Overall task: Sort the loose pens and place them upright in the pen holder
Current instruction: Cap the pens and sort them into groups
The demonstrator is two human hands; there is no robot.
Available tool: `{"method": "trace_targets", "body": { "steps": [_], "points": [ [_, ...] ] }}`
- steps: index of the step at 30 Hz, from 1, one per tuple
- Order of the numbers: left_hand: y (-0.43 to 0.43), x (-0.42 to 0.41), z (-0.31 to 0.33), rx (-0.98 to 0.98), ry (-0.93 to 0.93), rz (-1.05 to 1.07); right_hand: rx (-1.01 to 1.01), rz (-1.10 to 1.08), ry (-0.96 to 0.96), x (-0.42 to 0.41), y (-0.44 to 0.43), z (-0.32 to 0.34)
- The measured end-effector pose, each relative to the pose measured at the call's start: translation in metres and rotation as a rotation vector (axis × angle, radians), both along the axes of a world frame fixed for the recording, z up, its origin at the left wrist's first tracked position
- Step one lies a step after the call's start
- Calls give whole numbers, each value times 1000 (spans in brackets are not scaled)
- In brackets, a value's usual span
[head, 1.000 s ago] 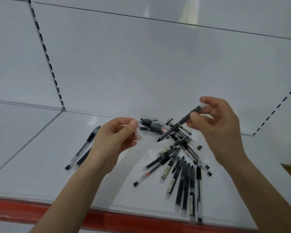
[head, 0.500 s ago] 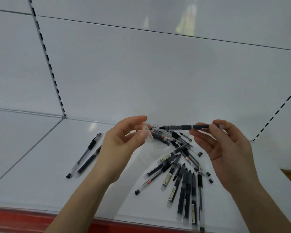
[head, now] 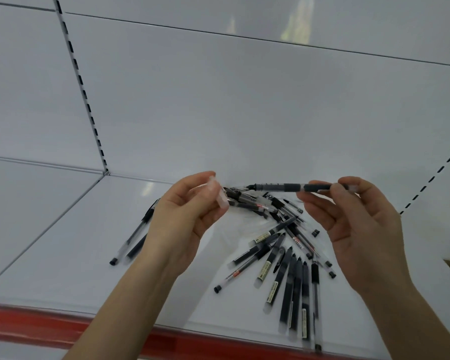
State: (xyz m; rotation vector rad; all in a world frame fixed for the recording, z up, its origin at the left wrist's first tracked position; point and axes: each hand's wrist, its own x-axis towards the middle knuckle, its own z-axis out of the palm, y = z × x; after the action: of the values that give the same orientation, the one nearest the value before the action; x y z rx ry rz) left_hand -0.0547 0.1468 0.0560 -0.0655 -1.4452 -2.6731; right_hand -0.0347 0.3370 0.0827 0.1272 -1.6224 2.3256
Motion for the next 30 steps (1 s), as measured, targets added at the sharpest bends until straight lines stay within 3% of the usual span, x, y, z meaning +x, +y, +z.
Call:
{"method": "trace_targets", "body": {
  "steps": [3, 13, 22, 26, 30],
  "points": [
    [1, -3, 0, 98, -37, -7, 18, 4, 0, 5, -7, -3],
    [6, -1, -2, 114, -32, 33, 42, -15, 14, 3, -13, -9],
    [6, -5, -4, -35, -5, 197, 66, 57, -38, 1, -9, -20],
    [4, -9, -1, -197, 43, 281, 470, 223, -124, 2, -5, -24],
    [10, -12, 5, -378, 130, 297, 942, 211, -9, 5, -12, -30]
  ]
}}
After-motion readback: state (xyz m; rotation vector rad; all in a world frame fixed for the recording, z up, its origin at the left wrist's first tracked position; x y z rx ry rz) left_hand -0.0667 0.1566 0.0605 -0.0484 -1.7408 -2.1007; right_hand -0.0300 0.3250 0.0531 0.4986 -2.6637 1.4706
